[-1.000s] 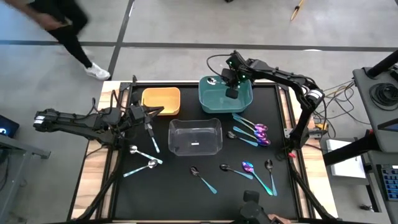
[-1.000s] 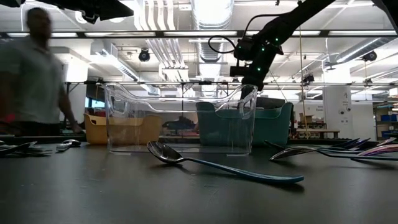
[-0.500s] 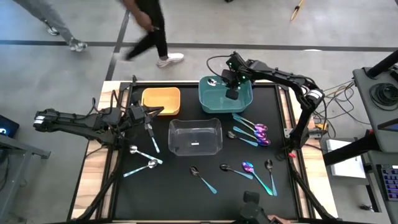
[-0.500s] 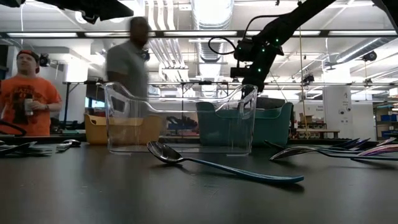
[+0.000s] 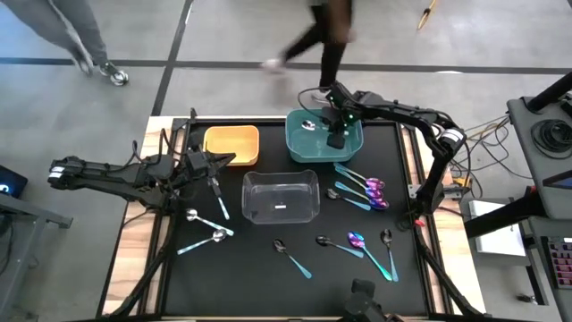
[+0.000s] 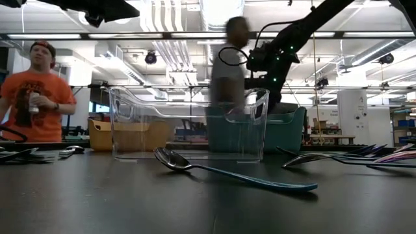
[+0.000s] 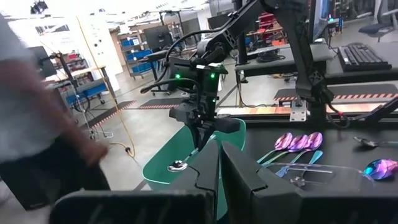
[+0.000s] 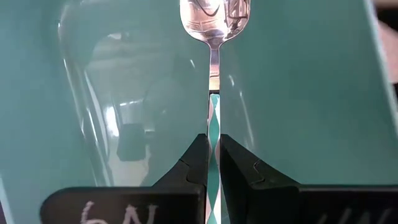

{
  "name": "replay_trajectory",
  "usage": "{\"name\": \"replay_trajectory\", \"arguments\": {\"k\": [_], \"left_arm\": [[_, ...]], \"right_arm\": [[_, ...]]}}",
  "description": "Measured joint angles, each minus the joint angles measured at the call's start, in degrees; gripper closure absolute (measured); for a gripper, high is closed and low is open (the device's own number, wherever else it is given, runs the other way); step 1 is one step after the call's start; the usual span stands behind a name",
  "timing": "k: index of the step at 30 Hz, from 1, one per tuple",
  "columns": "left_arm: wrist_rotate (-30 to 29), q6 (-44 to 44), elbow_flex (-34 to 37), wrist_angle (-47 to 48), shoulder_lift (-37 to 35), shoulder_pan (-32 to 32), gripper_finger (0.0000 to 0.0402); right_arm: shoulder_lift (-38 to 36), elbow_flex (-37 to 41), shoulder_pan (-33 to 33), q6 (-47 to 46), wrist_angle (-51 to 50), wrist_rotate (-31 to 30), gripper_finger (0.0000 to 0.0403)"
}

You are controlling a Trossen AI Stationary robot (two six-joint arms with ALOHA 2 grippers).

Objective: Sort silverware by color (type)
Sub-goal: Put the blue patterned spoon into the green bin

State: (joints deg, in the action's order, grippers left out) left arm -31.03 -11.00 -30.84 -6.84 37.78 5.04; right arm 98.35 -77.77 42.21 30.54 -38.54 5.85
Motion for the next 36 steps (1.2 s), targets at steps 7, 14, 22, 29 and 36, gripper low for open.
{"name": "replay_trajectory", "arguments": {"k": [7,14,22,29,36], "left_arm": [[0.00,0.94,-0.01,0.16,0.00,-0.01,0.0401],[0.00,0.87,-0.01,0.12,0.02,0.00,0.0401],[0.00,0.85,-0.01,-0.05,0.41,0.00,0.0401],[0.00,0.73,-0.01,-0.03,1.08,-0.02,0.0401],[0.00,-0.48,-0.01,-0.01,1.86,0.00,0.0401]], "right_arm": [[0.00,1.22,-0.11,0.05,1.15,-0.02,0.0390],[0.00,1.77,-0.11,0.04,2.09,-0.02,0.0390],[0.00,2.19,-0.11,-0.72,2.86,-0.02,0.0390],[0.00,2.46,-0.08,-0.69,2.99,-0.02,0.0390],[0.00,2.92,-0.11,-1.46,3.05,-0.02,0.0390]]}}
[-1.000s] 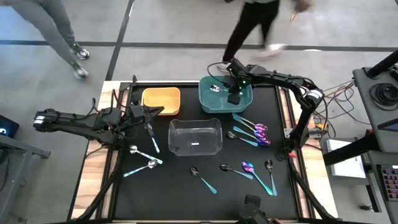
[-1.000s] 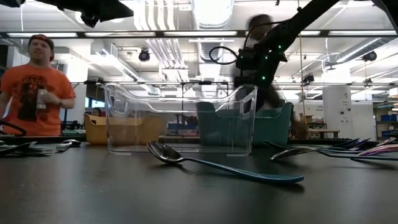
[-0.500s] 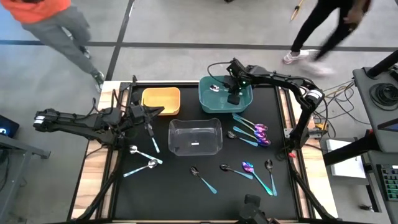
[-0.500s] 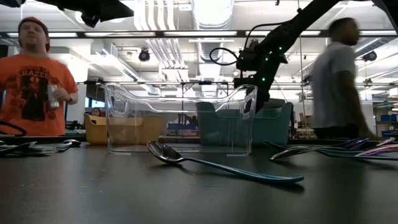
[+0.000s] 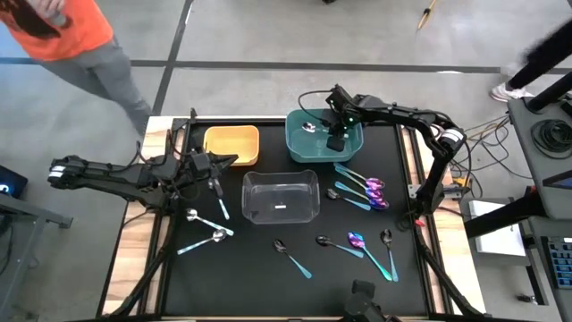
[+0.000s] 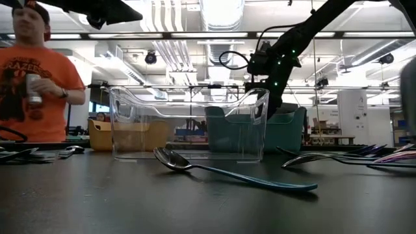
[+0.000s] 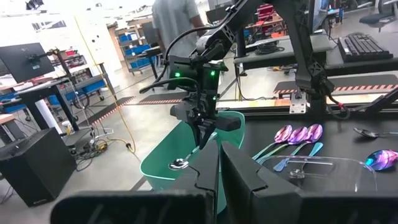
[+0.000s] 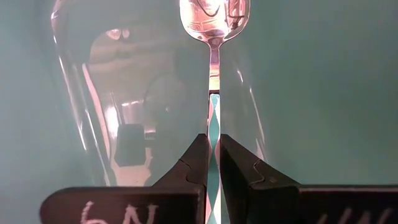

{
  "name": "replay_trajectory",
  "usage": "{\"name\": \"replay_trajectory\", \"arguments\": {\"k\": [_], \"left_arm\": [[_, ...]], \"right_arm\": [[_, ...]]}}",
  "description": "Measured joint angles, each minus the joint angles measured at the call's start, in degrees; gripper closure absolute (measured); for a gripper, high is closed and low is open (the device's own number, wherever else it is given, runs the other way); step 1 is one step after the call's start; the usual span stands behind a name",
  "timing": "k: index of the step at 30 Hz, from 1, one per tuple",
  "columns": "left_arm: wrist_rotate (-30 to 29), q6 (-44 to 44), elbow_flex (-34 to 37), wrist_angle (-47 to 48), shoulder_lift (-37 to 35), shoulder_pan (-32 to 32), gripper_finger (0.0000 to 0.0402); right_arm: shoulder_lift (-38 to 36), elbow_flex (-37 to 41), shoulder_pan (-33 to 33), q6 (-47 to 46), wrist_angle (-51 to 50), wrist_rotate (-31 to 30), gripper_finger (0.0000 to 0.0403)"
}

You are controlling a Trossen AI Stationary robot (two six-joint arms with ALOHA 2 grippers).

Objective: Sort silverware by color (type)
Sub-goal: Put the blue patterned spoon into the green bin

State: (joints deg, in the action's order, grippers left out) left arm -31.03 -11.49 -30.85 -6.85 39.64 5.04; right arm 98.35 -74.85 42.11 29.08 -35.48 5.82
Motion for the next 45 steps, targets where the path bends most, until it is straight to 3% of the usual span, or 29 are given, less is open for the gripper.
{"name": "replay_trajectory", "arguments": {"k": [16,21,45], "left_arm": [[-0.02,-0.66,0.00,0.07,0.15,-0.02,0.0401],[0.00,-0.35,0.00,0.00,0.15,-0.02,0.0401],[0.00,-0.20,0.00,0.14,0.15,-0.01,0.0401]], "right_arm": [[3.10,0.24,-3.98,1.79,6.05,-0.01,0.0390],[5.27,-0.02,-5.43,2.23,5.66,-5.96,0.0390],[8.28,-0.02,-5.35,0.94,5.44,-5.39,0.0390]]}}
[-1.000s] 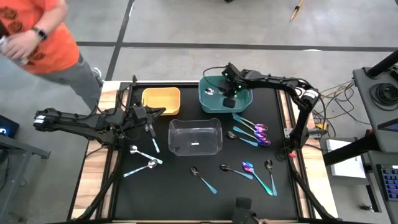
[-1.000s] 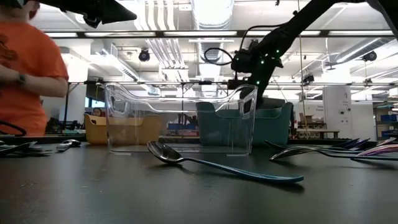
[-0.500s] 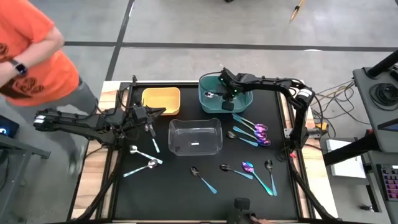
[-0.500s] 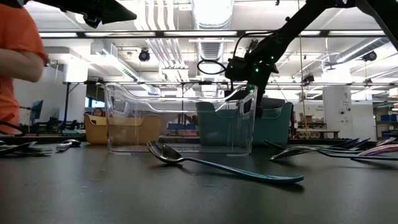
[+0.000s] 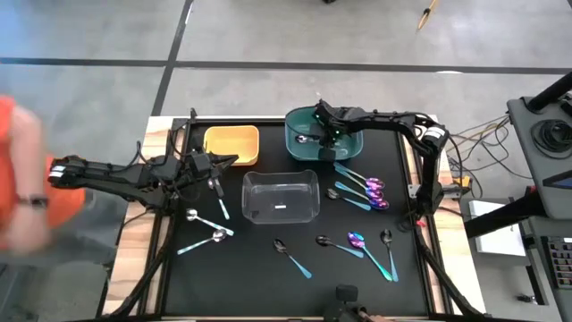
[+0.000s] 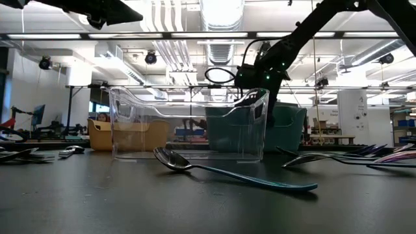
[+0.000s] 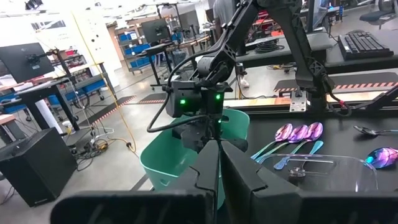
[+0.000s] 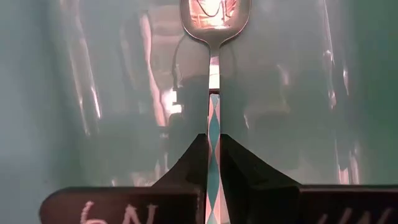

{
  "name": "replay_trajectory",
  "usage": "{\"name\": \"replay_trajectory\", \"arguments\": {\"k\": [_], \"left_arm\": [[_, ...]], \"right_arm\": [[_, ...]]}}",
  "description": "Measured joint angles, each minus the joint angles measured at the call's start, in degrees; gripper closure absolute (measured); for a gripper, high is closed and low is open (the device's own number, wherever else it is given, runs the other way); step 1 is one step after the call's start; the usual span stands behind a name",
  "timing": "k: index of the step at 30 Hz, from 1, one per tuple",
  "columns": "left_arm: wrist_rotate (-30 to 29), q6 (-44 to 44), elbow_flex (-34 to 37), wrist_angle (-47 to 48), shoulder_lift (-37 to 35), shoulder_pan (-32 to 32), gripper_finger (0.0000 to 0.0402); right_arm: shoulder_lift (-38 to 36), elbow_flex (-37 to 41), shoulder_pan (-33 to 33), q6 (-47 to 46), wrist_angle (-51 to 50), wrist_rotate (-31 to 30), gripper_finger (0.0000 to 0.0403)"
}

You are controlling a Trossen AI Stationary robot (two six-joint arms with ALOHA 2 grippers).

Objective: Sort silverware by color (type)
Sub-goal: Put the blue patterned spoon into the green bin

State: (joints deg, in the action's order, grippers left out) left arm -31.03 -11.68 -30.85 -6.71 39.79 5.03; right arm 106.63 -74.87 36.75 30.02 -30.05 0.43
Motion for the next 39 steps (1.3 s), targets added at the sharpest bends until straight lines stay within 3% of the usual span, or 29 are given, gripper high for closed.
{"name": "replay_trajectory", "arguments": {"k": [39], "left_arm": [[0.00,0.24,0.00,-0.05,0.00,-0.01,0.0401]], "right_arm": [[-0.09,-2.93,0.02,0.35,-2.72,-0.58,0.0390]]}}
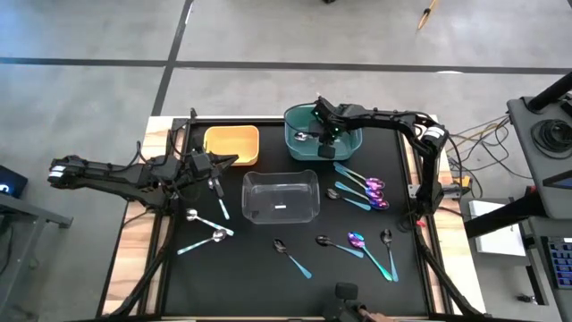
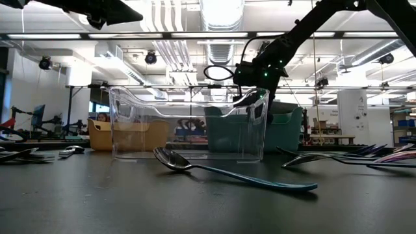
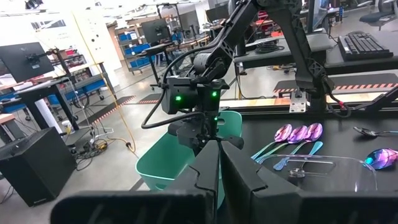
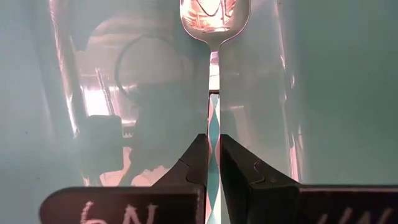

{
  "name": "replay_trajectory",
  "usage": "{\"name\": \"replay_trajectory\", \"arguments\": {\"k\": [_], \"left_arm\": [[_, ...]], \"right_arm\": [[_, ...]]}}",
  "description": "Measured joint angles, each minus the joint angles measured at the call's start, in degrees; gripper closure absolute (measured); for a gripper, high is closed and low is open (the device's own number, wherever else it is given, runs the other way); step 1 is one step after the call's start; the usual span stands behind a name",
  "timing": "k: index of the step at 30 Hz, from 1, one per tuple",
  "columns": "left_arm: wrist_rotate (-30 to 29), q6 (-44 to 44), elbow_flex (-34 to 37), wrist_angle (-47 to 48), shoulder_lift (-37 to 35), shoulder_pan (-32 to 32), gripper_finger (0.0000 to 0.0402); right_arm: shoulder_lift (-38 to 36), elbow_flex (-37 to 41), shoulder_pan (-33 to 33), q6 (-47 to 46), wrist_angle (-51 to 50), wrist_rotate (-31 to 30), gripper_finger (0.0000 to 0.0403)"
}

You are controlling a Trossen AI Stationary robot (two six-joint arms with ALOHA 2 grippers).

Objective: Sort silverware by color (type)
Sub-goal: Put the blue patterned spoon into the green bin, then put the violet spoon into the transparent bin

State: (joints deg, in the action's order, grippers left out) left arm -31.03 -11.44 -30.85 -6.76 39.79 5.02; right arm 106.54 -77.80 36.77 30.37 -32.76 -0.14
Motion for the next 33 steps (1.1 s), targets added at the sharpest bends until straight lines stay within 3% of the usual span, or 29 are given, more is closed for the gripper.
{"name": "replay_trajectory", "arguments": {"k": [9,17,33], "left_arm": [[0.00,0.00,0.00,-0.02,0.00,0.02,0.0401],[0.00,0.00,0.00,-0.09,0.00,0.00,0.0401],[0.00,0.95,0.00,-0.10,0.00,0.01,0.0402]], "right_arm": [[-0.02,0.00,-0.02,1.14,0.03,0.01,0.0388],[-0.02,0.00,0.00,1.33,0.03,0.02,0.0358],[-0.93,-0.02,-0.02,1.15,0.02,-0.02,0.0353]]}}
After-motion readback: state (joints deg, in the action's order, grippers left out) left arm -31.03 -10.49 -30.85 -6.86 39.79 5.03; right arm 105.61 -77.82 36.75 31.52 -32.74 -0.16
